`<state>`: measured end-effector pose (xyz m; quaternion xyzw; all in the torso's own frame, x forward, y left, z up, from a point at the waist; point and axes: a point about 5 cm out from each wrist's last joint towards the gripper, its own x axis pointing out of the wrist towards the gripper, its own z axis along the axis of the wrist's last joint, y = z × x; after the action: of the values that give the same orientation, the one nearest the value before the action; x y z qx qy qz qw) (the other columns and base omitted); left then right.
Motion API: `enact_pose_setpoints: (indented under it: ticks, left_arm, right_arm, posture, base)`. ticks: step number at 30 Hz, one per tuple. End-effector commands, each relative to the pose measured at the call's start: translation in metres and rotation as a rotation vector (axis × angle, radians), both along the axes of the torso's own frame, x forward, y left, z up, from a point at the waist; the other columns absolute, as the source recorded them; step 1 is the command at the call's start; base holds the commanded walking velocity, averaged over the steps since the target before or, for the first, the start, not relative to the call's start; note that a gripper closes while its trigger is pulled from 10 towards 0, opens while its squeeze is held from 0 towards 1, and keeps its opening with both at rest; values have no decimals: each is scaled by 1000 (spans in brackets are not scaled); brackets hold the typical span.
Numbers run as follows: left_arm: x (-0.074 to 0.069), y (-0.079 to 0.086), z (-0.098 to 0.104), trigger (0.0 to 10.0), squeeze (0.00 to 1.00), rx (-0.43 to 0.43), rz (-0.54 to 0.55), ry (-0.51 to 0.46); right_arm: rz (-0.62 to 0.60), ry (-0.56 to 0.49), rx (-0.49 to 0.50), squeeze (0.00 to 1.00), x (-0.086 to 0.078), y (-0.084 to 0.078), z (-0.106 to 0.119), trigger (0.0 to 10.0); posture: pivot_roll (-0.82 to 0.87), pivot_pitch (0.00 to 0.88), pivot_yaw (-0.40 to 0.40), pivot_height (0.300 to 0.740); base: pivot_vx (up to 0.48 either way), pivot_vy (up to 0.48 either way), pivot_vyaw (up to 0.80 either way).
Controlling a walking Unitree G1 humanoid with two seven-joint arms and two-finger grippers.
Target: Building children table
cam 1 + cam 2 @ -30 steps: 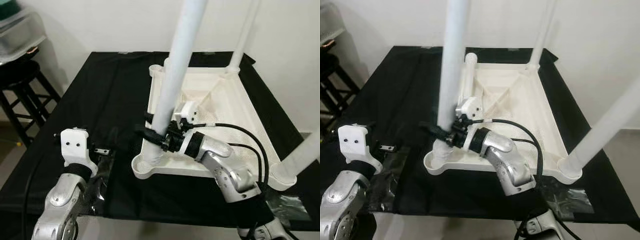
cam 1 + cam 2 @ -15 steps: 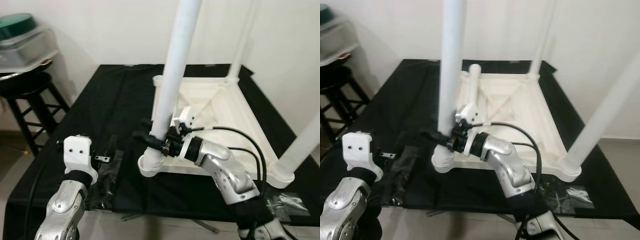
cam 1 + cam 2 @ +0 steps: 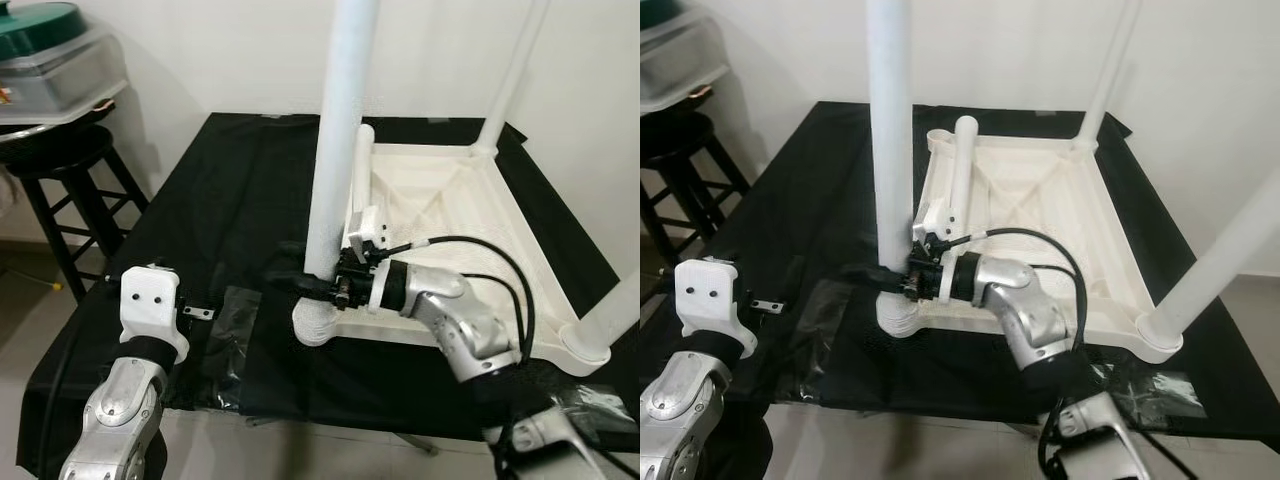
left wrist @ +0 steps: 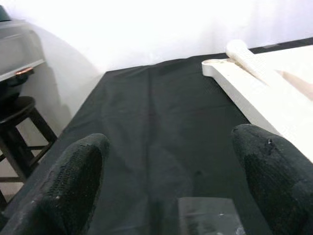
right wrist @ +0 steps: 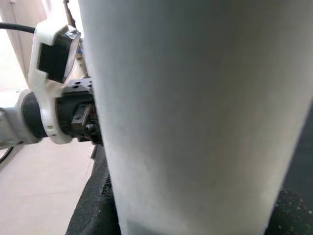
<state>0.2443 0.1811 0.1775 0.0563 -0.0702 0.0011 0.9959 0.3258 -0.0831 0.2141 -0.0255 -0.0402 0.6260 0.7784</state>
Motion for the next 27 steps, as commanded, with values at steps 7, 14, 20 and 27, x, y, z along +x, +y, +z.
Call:
enact_pose_setpoints:
  ticks: [7, 14, 20, 27]
  left_arm:
    - [-17, 6, 11, 10000, 0, 77, 34, -30]
    - [-36, 2, 18, 10000, 0, 91, 26, -40]
    - [-54, 3, 23, 10000, 0, 82, 47, -41]
    - [-67, 3, 24, 10000, 0, 63, 73, -38]
  right_arm:
    - [232, -27, -33, 0, 13, -4, 34, 10000]
    - [441, -9, -10, 0, 7, 8, 48, 10000]
    - [496, -58, -78, 0, 14, 20, 46, 10000]
    - [554, -122, -212, 0, 15, 25, 51, 10000]
  posture:
    - [26, 298, -17, 740]
    - [75, 372, -27, 740]
    - [104, 397, -41, 740]
    - [115, 404, -67, 740]
  base:
    - [0, 0, 0]
    - [0, 0, 0]
    - [0, 0, 0]
    - [0, 0, 0]
